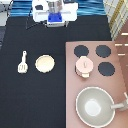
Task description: Take the lid off the pot, put the pot on the plate, and use the tool to push the pot to the front of the table.
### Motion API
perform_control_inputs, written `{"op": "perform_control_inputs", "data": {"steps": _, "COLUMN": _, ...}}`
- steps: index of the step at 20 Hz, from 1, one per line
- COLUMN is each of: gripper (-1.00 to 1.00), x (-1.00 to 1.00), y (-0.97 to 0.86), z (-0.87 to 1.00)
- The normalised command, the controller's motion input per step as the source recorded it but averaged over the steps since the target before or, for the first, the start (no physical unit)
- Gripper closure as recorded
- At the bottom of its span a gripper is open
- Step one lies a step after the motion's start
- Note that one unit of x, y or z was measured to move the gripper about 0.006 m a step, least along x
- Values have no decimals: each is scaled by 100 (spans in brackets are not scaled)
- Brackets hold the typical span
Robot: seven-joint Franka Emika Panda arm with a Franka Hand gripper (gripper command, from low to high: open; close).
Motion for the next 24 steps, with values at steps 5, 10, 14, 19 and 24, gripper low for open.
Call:
{"op": "perform_control_inputs", "data": {"steps": 5, "gripper": -100, "x": 100, "y": 46, "z": 72}}
{"op": "perform_control_inputs", "data": {"steps": 10, "gripper": -100, "x": 98, "y": 53, "z": 51}}
{"op": "perform_control_inputs", "data": {"steps": 14, "gripper": -100, "x": 88, "y": 65, "z": 20}}
{"op": "perform_control_inputs", "data": {"steps": 19, "gripper": -100, "x": 73, "y": 74, "z": 1}}
{"op": "perform_control_inputs", "data": {"steps": 24, "gripper": -100, "x": 70, "y": 75, "z": 0}}
